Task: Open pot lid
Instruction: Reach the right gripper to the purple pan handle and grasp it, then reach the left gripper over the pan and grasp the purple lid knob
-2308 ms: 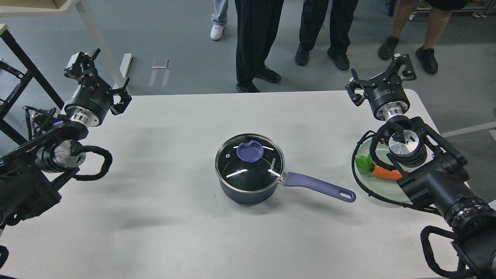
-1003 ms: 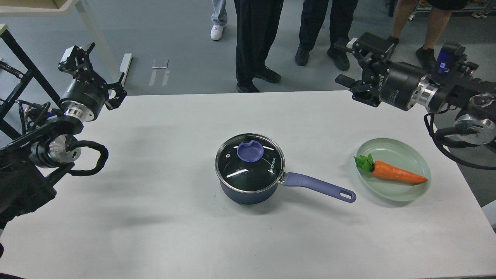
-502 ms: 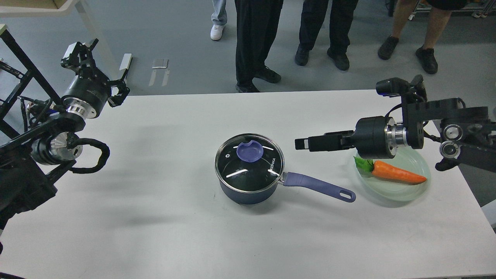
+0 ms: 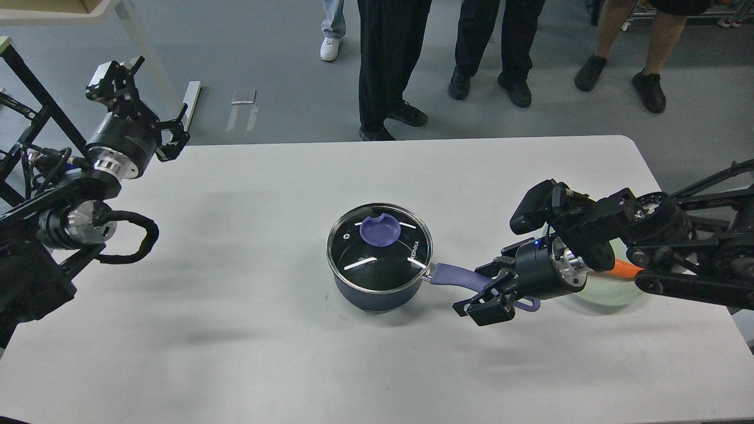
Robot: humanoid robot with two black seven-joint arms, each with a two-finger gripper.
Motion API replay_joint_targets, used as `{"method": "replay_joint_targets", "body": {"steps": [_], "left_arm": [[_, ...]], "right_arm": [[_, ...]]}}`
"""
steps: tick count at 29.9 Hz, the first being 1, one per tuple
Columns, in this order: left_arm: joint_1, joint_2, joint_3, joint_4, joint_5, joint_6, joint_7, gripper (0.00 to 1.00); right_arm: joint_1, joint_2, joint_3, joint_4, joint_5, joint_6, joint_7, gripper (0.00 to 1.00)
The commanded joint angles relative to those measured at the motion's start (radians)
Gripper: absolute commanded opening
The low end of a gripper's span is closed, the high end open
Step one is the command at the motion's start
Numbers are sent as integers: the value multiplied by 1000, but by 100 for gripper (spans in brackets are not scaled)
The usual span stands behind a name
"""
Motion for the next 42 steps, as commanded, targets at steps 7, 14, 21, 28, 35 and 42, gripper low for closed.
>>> {"method": "replay_joint_targets", "body": {"steps": [7, 14, 21, 28, 35, 42], "left_arm": [[-1, 3, -2, -2, 1, -1, 0, 99], [-1, 0, -2, -2, 1, 1, 0, 99], [-4, 5, 0, -29, 18, 4, 1, 99], [-30, 5, 0, -46, 140, 6, 0, 99], [-94, 14, 0, -83, 388, 7, -3, 99], [-166, 43, 0, -244, 746, 15, -6, 99]], "right_arm": [[43, 12, -47, -3, -43, -1, -7, 68], [43, 12, -52, -3, -55, -1, -12, 59], [45, 12, -52, -3, -65, -1, -45, 37], [48, 12, -52, -2, -65, -1, -51, 31], [48, 12, -52, -2, -63, -1, -51, 28], [48, 12, -52, -2, -59, -1, -51, 28]]}}
